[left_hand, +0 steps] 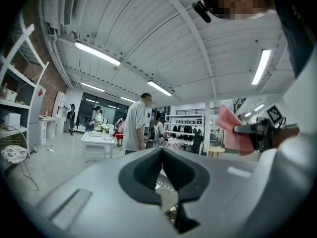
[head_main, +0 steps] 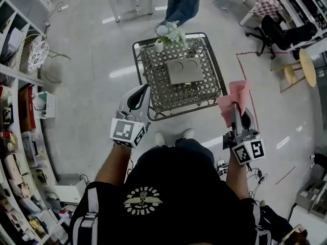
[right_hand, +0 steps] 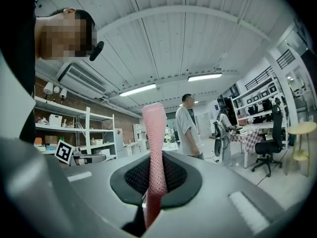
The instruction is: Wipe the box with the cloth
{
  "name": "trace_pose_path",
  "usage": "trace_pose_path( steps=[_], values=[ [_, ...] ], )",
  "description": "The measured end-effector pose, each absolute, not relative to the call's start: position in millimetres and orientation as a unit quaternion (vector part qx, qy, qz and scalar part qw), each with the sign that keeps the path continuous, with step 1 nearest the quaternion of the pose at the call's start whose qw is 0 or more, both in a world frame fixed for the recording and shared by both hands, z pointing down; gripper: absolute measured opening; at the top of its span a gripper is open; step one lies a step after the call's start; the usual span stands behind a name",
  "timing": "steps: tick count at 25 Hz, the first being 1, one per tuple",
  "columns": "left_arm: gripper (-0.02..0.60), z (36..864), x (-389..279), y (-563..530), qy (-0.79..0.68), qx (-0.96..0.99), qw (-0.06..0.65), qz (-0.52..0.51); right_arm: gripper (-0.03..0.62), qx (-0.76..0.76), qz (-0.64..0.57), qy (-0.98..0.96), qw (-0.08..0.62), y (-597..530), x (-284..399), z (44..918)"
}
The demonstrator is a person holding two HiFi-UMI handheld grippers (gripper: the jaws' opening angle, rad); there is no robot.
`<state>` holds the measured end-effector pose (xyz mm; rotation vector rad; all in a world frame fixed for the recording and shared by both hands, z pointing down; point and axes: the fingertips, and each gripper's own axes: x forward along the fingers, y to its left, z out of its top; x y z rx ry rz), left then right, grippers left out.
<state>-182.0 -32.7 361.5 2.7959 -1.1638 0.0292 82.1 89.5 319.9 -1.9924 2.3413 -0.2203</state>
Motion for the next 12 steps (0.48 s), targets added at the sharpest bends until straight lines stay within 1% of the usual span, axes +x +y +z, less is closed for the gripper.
trace_pose_path(
  steps=[5,12],
  values=[
    [0.000,355.8,-177.8,-26.2,-0.377,0.925,0.050,0.004,0.017,-0.651,-0.070,0.755,0.038,96.3,90.2,320.0],
    [0.000,354.0,-185.5,-35.4,-0.396,0.917,0.047,0.007,0.017,-0.634,-0.078,0.768,0.047,74.6,89.9,321.1]
  ],
)
